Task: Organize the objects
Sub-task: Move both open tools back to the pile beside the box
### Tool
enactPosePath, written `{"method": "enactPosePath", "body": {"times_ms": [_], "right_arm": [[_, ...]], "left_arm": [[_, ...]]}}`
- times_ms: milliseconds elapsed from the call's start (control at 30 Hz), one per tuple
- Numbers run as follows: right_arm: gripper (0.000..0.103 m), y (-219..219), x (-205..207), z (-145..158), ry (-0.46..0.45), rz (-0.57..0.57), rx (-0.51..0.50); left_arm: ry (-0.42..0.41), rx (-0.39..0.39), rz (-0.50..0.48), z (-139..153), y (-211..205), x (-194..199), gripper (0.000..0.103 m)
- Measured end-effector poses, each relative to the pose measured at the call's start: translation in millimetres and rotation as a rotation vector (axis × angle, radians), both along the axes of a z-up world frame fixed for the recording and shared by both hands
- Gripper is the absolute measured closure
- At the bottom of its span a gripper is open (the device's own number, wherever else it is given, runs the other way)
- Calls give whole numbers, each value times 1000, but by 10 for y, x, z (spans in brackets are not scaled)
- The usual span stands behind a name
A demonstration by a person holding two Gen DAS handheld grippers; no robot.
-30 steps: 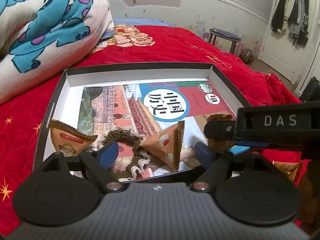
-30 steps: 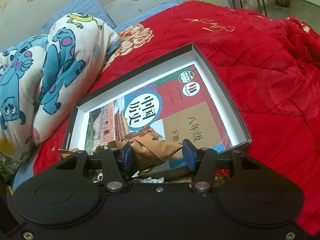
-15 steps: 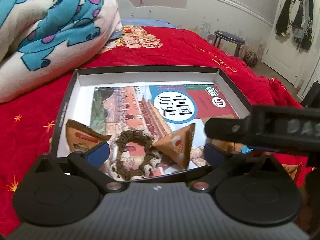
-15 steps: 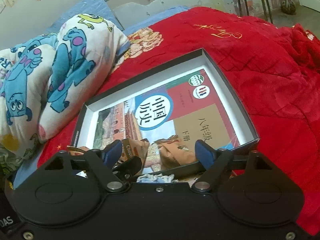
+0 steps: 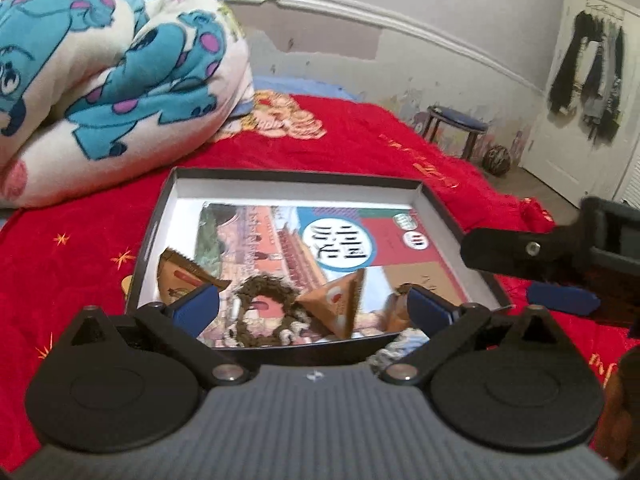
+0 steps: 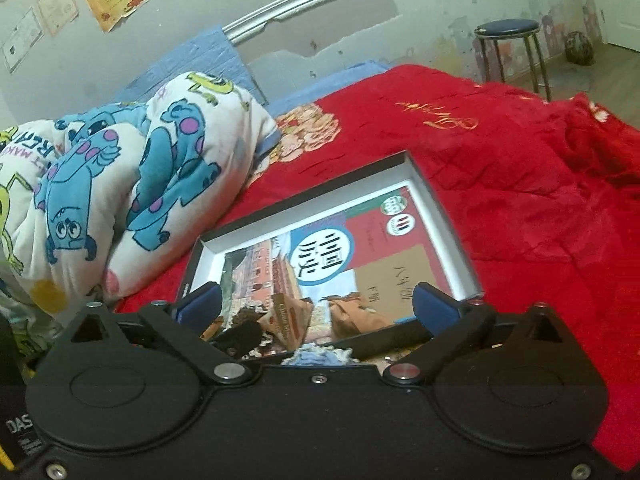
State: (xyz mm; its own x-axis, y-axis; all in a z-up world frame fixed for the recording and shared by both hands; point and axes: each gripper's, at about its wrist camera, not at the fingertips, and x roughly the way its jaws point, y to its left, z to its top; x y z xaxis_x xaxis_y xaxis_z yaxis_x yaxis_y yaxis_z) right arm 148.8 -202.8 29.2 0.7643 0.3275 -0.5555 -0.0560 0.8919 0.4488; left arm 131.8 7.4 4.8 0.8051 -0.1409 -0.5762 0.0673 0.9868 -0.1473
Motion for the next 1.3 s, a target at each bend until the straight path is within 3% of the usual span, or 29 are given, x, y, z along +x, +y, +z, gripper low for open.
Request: {"method": "enactPosePath", "body": {"times_ms": [400,1300], "right_arm": [[1,-195,-208,-8,9,-61,16],[1,-153,-351,-106,30,-77,-18]], "left_arm": [[-35,-2,-92,36,-240,-198,0],[-17,44,-130,-3,-371,-343,0]]}}
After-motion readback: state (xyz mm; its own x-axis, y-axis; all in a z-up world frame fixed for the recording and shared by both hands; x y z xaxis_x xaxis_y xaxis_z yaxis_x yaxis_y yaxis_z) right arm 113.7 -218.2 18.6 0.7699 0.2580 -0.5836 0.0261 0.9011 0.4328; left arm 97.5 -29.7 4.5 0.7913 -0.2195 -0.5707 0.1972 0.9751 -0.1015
